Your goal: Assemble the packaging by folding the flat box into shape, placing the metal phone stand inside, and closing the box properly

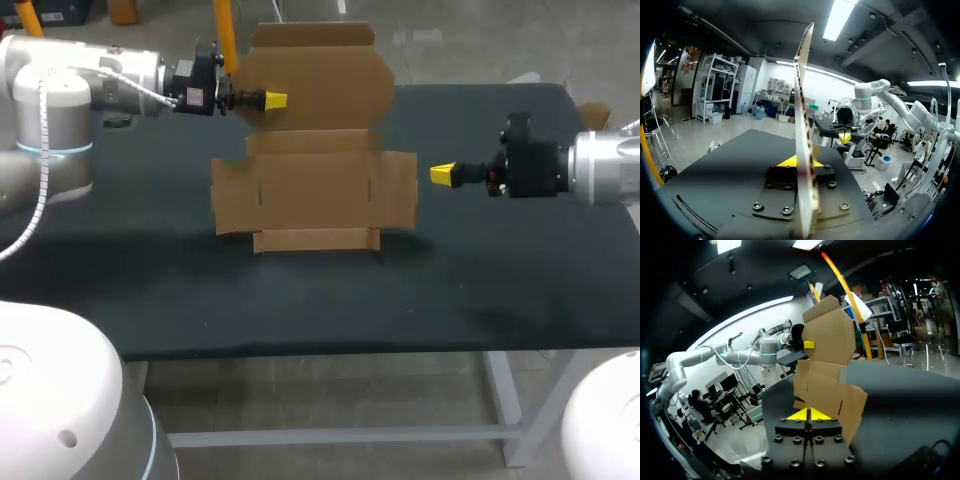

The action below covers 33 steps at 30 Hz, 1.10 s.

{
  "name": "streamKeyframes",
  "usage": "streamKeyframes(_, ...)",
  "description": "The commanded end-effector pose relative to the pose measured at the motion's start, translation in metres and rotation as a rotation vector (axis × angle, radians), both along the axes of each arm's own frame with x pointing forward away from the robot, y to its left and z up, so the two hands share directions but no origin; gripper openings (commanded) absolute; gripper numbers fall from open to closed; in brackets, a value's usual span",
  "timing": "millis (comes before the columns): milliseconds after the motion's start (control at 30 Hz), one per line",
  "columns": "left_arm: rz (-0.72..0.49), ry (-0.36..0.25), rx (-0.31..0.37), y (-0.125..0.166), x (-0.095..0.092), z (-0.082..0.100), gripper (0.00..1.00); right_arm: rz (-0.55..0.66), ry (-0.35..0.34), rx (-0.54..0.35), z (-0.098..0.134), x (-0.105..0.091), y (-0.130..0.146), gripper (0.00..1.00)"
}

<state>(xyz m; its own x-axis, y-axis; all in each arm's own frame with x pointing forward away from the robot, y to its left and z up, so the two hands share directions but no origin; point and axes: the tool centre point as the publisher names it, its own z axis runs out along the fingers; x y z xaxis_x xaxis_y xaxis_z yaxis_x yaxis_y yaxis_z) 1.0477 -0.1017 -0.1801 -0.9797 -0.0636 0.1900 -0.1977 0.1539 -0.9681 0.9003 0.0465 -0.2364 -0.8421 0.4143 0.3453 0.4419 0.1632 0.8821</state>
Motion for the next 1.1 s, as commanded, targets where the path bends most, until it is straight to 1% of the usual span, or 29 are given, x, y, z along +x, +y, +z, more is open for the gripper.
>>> streamKeyframes(33,-0.003,-0.016,0.019,0.001,-0.001,0.008,0.00,-0.102,-0.008,-0.072,0.009,-0.006,0.001,0.00)
streamKeyframes(533,-0.003,-0.016,0.019,0.001,-0.001,0.008,0.00,-0.102,-0.008,-0.072,0.009,-0.006,0.001,0.00)
streamKeyframes(567,-0.017,-0.025,0.019,0.001,-0.001,0.011,0.00,-0.102,-0.008,-0.072,0.009,-0.006,0.001,0.00)
streamKeyframes(600,-0.011,-0.030,0.020,0.001,-0.002,0.014,0.00,-0.077,-0.021,-0.066,0.009,-0.005,0.003,0.00)
streamKeyframes(667,-0.026,-0.052,0.021,-0.001,-0.009,0.022,0.00,-0.063,-0.060,-0.073,0.011,-0.009,0.008,0.00)
streamKeyframes(733,-0.031,-0.075,0.027,-0.001,-0.016,0.030,0.00,-0.045,-0.094,-0.072,0.012,-0.015,0.007,0.00)
streamKeyframes(767,-0.036,-0.079,0.025,-0.001,-0.020,0.035,0.00,-0.036,-0.119,-0.077,0.012,-0.020,0.005,0.00)
streamKeyframes(833,-0.040,-0.083,0.022,-0.002,-0.022,0.041,0.00,-0.034,-0.134,-0.079,0.011,-0.026,0.004,0.00)
streamKeyframes(933,-0.031,-0.079,0.019,-0.003,-0.026,0.048,0.00,-0.034,-0.159,-0.088,0.008,-0.037,0.001,0.00)
streamKeyframes(1100,-0.029,-0.050,0.013,-0.008,-0.036,0.057,0.00,-0.038,-0.184,-0.091,0.000,-0.052,-0.005,0.00)
